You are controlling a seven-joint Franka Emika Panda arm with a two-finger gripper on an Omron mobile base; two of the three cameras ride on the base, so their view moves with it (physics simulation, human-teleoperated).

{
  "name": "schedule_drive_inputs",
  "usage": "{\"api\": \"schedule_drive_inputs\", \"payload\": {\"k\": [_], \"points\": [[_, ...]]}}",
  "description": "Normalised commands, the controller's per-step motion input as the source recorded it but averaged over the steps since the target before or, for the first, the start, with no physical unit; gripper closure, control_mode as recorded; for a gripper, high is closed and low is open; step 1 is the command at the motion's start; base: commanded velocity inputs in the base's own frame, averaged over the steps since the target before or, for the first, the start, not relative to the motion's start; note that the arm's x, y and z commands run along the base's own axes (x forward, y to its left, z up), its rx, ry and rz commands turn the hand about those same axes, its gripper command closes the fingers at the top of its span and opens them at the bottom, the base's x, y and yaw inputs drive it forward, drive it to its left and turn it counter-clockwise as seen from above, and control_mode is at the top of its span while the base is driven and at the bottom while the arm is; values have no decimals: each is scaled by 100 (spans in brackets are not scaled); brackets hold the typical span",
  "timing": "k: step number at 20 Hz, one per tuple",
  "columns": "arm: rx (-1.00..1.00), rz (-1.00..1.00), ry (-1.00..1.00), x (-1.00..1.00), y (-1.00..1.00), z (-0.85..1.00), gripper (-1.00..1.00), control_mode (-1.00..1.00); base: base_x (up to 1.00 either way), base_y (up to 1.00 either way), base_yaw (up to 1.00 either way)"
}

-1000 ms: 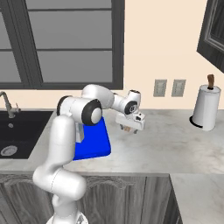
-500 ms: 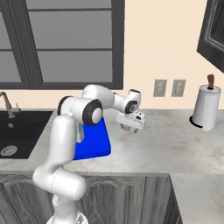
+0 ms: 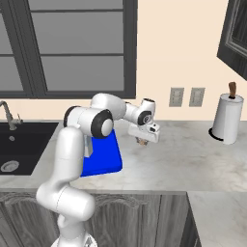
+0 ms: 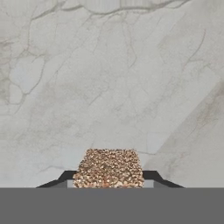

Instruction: Take out the milk from the fridge and place it on the tray on the counter. Then take the sugar cube near the tray and place it in the tray.

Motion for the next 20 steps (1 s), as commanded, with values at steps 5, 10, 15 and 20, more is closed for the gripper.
{"api": "schedule_drive_inputs", "payload": {"k": [5,10,15,20], "points": [[0,0,-7,-10,2,8,100,-100,0,0,0],[0,10,-12,-95,3,83,100,-100,0,0,0],[-1,26,-6,-100,31,61,100,-100,0,0,0],[-4,30,-10,-100,36,43,100,-100,0,0,0]]}}
